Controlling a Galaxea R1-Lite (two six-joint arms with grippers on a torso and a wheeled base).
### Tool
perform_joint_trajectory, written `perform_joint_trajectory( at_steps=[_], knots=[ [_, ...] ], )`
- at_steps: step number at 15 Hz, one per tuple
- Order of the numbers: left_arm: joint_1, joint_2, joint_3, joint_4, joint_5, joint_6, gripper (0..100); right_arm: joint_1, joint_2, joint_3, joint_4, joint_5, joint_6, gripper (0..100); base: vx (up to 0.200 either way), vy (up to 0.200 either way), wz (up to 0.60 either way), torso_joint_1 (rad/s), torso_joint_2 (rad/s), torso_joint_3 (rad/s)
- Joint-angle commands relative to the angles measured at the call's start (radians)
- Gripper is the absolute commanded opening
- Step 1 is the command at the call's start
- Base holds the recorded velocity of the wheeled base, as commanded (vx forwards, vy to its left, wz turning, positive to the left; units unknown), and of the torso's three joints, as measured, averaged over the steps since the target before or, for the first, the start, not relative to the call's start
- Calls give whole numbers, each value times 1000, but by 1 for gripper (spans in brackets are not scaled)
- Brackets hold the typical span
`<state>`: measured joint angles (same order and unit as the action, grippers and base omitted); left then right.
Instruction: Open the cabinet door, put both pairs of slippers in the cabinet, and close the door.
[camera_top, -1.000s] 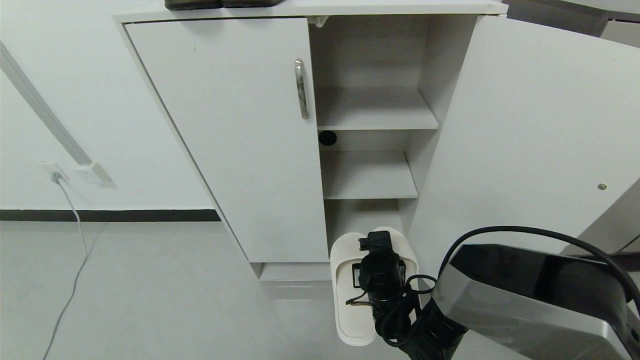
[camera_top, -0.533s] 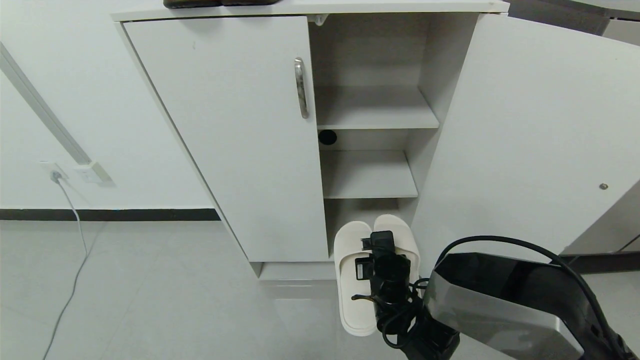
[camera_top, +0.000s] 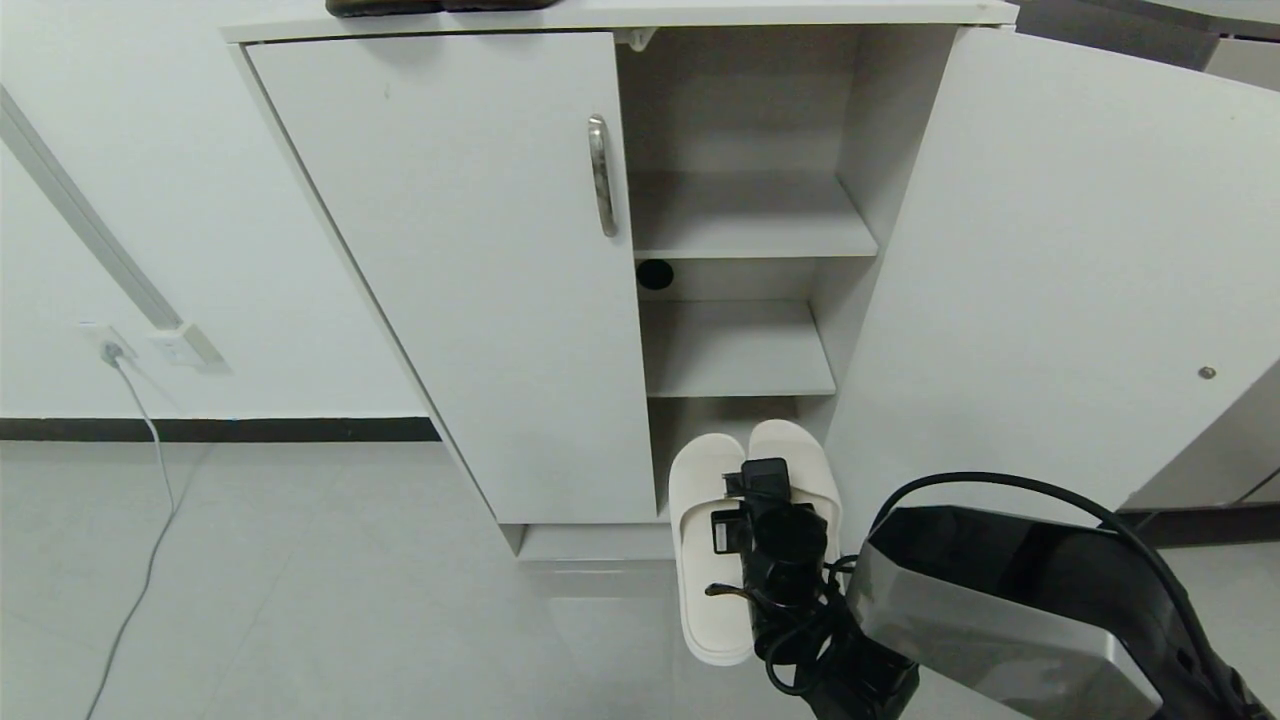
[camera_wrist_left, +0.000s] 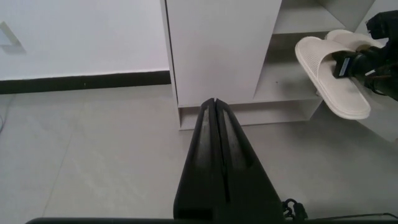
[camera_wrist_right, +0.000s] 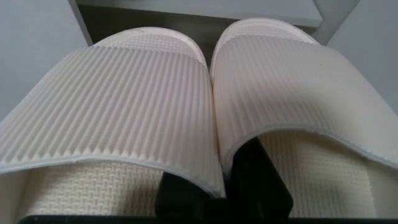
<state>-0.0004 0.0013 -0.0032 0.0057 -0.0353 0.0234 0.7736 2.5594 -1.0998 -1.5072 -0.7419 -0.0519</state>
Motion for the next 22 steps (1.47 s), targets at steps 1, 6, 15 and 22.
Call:
perform_joint_trajectory(
  at_steps=[1,6,15,22],
  knots=[
    [0,0,0,0,0,0,0,-2,1,0,2,1,0,0,200,0,0,2,2,-2],
    [0,0,0,0,0,0,0,-4,-1,-2,-1,1,0,0,200,0,0,3,0,0],
    [-1,0,0,0,3,-13,0,-13,-13,-5,9,6,0,0,178,0,0,3,4,2],
    [0,0,0,0,8,-14,0,-74,-4,-259,348,32,67,0,0,0,0,0,0,0]
  ],
)
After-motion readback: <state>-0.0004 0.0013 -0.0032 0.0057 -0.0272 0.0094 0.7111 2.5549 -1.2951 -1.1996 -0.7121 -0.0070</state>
